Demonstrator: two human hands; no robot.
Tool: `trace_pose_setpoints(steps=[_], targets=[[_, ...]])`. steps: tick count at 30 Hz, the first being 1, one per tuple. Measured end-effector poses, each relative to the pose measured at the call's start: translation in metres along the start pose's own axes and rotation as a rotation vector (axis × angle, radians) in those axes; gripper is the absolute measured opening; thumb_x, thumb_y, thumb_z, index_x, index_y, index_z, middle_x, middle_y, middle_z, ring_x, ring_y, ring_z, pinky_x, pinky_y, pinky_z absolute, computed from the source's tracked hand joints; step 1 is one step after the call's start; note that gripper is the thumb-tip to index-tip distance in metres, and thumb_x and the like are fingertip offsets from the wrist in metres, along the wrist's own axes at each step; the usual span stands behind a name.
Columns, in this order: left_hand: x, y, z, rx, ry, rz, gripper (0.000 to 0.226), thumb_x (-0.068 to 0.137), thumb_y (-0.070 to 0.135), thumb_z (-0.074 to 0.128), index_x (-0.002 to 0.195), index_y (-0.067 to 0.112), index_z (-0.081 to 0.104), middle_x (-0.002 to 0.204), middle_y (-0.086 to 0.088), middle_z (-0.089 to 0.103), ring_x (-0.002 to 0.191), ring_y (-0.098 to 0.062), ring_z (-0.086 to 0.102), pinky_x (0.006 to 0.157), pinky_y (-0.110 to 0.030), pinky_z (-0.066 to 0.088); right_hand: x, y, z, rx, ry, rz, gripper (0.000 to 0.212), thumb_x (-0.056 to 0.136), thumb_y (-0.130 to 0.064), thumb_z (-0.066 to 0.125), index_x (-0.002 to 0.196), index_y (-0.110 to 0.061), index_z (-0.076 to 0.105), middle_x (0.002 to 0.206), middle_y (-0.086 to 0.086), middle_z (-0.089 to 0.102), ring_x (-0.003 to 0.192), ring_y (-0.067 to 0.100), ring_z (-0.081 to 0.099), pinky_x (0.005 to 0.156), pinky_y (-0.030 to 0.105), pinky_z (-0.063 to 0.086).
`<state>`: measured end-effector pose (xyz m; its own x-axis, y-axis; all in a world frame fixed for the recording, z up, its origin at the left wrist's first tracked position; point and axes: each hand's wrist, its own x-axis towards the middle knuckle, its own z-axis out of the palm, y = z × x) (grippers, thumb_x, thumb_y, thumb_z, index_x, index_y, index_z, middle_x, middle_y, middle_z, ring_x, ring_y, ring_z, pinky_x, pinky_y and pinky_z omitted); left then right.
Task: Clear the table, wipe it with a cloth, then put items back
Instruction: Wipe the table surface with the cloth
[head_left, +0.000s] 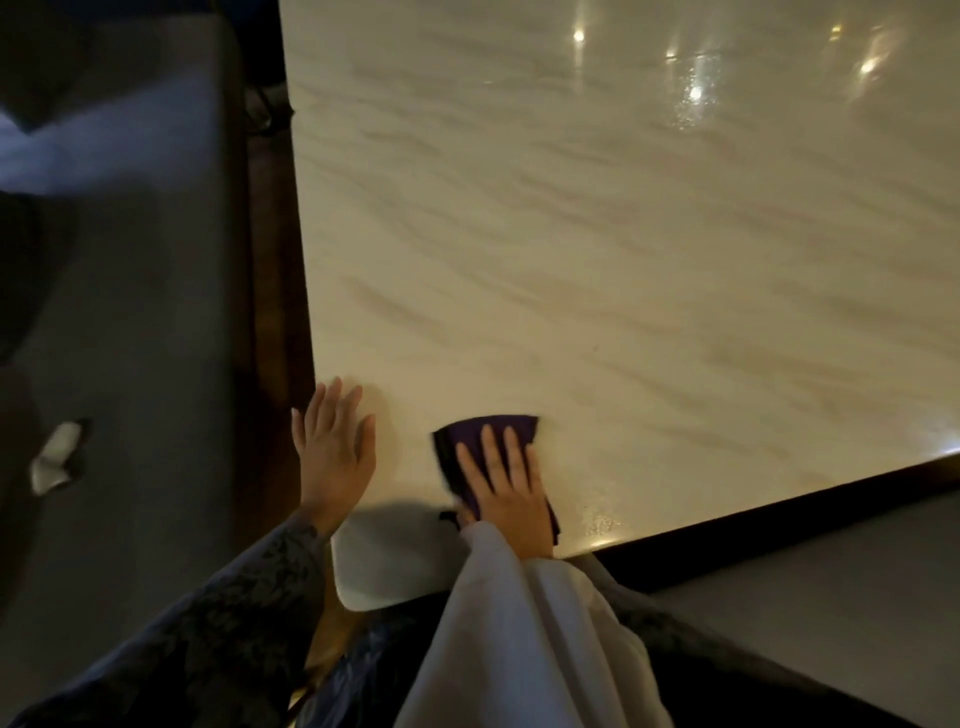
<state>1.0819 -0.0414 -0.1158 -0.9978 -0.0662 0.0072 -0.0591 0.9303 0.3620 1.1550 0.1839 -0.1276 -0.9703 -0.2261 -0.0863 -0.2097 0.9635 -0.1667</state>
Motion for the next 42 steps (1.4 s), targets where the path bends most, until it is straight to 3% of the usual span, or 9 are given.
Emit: trace_pose_setpoints(steps=[3,7,10,15,19,23,32,38,42], targets=[[-0.010,-0.008,-0.009,-0.111,-0.009,-0.087,0.051,0.099,0.040,0.033,0.144,0.017,0.043,0.155,-0.009,0.033,0.147,-0.027,0.022,0.118,-0.051,0.010,0.001,-0.041,0.011,-0.018,-0.026,-0.179,0.075,0.084,-0.047,0.059,0.150,-0.025,0.032,0.155,0.013,0.033,0.143,0.039,0.024,0.115,0.054,0.016],[-0.021,-0.015,-0.022,-0.254,-0.013,-0.197,0.048,0.103,0.039,0.036,0.145,0.016,0.042,0.157,-0.009,0.028,0.145,-0.027,0.023,0.118,-0.049,0.020,0.002,-0.074,0.015,-0.046,-0.139,-0.442,0.069,0.091,-0.052,0.031,0.154,-0.025,0.022,0.159,0.011,0.023,0.146,0.036,0.019,0.118,0.054,0.013],[-0.029,-0.016,-0.025,-0.283,-0.024,-0.207,0.050,0.103,0.042,0.036,0.145,0.017,0.042,0.158,-0.007,0.026,0.145,-0.025,0.023,0.118,-0.047,0.022,0.004,-0.080,0.020,-0.002,-0.129,-0.581,0.067,0.095,-0.049,0.043,0.154,-0.026,0.020,0.161,0.010,0.019,0.148,0.037,0.013,0.119,0.054,0.013],[-0.027,-0.007,-0.011,-0.278,-0.012,-0.138,0.047,0.102,0.036,0.042,0.143,0.013,0.045,0.157,-0.011,0.028,0.147,-0.027,0.019,0.118,-0.044,0.020,0.006,-0.064,0.010,0.088,-0.074,-0.603,0.063,0.094,-0.044,0.050,0.151,-0.029,0.029,0.161,0.003,0.020,0.149,0.030,0.008,0.121,0.048,0.004],[-0.016,0.007,0.002,-0.205,0.048,-0.084,0.045,0.099,0.029,0.050,0.139,0.008,0.049,0.154,-0.017,0.032,0.147,-0.033,0.017,0.118,-0.049,0.019,0.012,-0.024,-0.002,0.139,-0.026,-0.425,0.060,0.093,-0.044,0.045,0.150,-0.031,0.032,0.161,-0.001,0.021,0.150,0.024,0.006,0.121,0.046,0.006],[-0.001,0.026,0.013,-0.123,-0.012,-0.138,0.049,0.099,0.035,0.049,0.144,0.018,0.042,0.160,-0.009,0.023,0.150,-0.028,0.009,0.117,-0.055,0.011,0.030,0.047,-0.024,0.138,0.004,-0.140,0.062,0.090,-0.042,0.041,0.150,-0.035,0.031,0.160,-0.005,0.020,0.150,0.020,0.007,0.121,0.044,0.004],[0.032,0.047,0.021,0.094,0.002,-0.310,0.054,0.100,0.050,0.029,0.149,0.027,0.030,0.160,-0.007,0.021,0.147,-0.031,0.015,0.106,-0.060,0.027,0.064,0.208,-0.053,0.064,0.107,0.509,0.063,0.094,-0.049,0.028,0.153,-0.026,0.026,0.161,0.004,0.018,0.149,0.027,0.006,0.121,0.044,0.001],[0.034,0.054,0.017,0.062,-0.033,-0.376,0.055,0.099,0.049,0.029,0.151,0.034,0.020,0.163,0.000,0.011,0.150,-0.023,0.003,0.112,-0.060,0.021,0.139,0.220,-0.056,0.056,0.087,0.818,0.071,0.094,-0.056,0.023,0.155,-0.019,0.019,0.162,0.012,0.010,0.149,0.036,0.003,0.120,0.051,-0.004],[0.032,0.052,0.013,-0.008,-0.052,-0.349,0.059,0.096,0.052,0.026,0.152,0.036,0.018,0.164,0.004,0.005,0.151,-0.020,-0.004,0.115,-0.058,0.013,0.196,0.200,-0.059,0.063,0.055,0.761,0.073,0.096,-0.054,0.029,0.155,-0.015,0.014,0.162,0.016,0.006,0.148,0.040,0.000,0.119,0.055,-0.004]])
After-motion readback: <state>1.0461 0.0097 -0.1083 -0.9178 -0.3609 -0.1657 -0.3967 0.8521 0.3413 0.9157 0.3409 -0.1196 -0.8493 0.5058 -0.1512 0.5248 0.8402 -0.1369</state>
